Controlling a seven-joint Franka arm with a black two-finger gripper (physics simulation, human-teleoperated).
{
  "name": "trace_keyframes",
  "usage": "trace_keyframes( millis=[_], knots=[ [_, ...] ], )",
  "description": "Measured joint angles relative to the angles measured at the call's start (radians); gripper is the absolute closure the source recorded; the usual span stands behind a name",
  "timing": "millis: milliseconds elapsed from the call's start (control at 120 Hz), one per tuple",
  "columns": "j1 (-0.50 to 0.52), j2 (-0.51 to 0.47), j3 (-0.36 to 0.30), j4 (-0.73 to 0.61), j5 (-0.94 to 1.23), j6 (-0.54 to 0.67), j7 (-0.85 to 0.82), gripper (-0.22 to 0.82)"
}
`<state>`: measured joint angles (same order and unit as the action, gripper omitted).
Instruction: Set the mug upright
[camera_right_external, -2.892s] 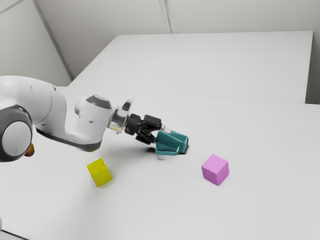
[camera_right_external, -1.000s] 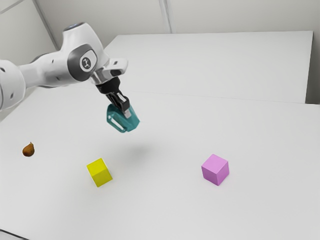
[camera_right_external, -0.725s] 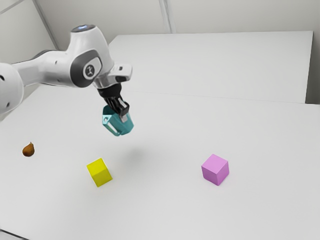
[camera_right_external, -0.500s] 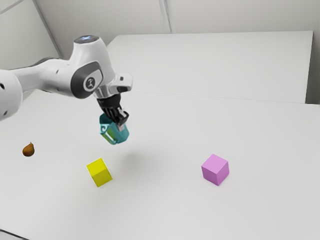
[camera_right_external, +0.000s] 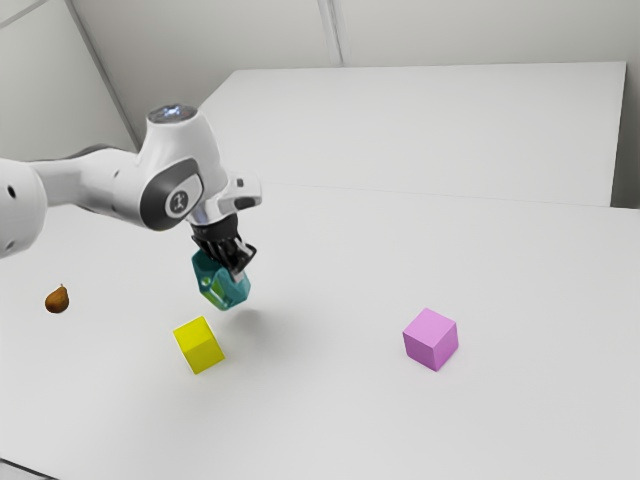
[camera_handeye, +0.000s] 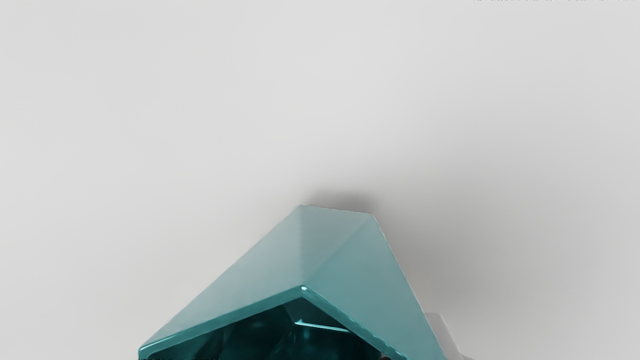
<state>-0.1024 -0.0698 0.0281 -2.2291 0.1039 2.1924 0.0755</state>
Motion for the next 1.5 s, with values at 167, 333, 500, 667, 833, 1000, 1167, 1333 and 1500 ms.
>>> trace_keyframes(
  millis=[167,333,500,667,833,1000,1167,1333,1500],
  knots=[
    [0.001,0.009,0.000,-0.008,0.003,0.033,-0.036,0.79],
    [-0.001,0.021,0.000,-0.008,0.003,0.043,-0.066,0.79],
    [-0.003,0.042,0.001,-0.008,0.003,0.045,-0.089,0.79],
    [-0.008,0.062,0.003,-0.008,0.003,0.047,-0.107,0.79],
    [-0.003,0.078,-0.004,-0.008,0.003,0.048,-0.121,0.79],
    [-0.007,0.101,-0.003,-0.006,0.002,0.052,-0.131,0.79],
    [-0.007,0.111,-0.002,-0.006,0.000,0.055,-0.139,0.79],
    [-0.005,0.121,-0.002,-0.006,0.000,0.056,-0.145,0.79],
    [-0.005,0.126,-0.002,-0.006,-0.001,0.057,-0.149,0.78]
  ],
)
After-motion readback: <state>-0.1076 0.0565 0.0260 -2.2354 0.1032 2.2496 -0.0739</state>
